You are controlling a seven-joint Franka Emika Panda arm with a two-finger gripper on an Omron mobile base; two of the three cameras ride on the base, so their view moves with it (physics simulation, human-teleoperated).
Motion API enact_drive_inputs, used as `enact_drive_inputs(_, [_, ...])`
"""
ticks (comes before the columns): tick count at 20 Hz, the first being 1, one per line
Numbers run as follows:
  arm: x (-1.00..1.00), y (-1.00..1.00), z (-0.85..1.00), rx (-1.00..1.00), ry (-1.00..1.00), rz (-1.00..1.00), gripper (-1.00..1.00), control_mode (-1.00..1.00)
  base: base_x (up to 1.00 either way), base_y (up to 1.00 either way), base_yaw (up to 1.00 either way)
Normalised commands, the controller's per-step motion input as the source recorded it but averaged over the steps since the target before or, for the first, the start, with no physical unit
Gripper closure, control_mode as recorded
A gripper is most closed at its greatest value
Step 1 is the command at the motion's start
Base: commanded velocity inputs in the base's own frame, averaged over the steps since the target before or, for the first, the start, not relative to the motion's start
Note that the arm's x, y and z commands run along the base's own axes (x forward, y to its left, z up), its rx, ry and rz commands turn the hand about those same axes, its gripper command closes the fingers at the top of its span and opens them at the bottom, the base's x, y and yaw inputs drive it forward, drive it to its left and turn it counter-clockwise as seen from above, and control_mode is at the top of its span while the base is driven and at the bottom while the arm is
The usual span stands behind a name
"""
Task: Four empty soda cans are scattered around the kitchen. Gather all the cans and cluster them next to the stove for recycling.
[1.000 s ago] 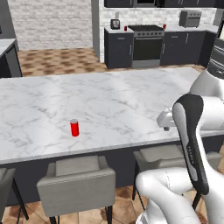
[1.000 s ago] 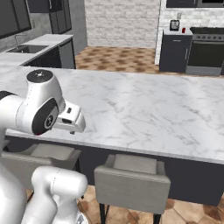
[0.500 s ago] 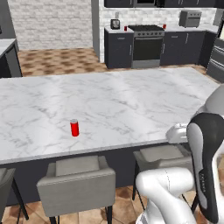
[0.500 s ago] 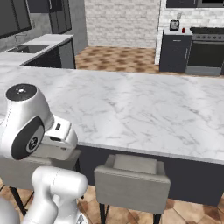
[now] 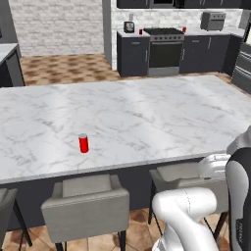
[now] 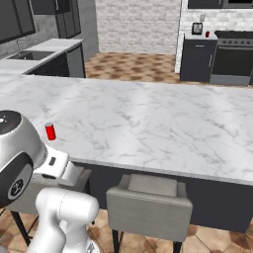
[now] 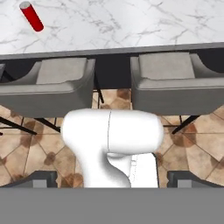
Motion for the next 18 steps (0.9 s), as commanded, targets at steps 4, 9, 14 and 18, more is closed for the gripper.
enact_drive_inputs(4, [0.0,0.0,0.0,0.0,0.0,0.0,-1.0,1.0,-0.49,0.0,0.0])
enact_drive_inputs(9, [0.0,0.0,0.0,0.0,0.0,0.0,-1.0,1.0,-0.4,0.1,0.02])
enact_drive_inputs(14, [0.0,0.0,0.0,0.0,0.0,0.0,-1.0,1.0,-0.13,0.01,0.01])
enact_drive_inputs(18, [0.0,0.0,0.0,0.0,0.0,0.0,-1.0,1.0,0.01,-0.31,0.0])
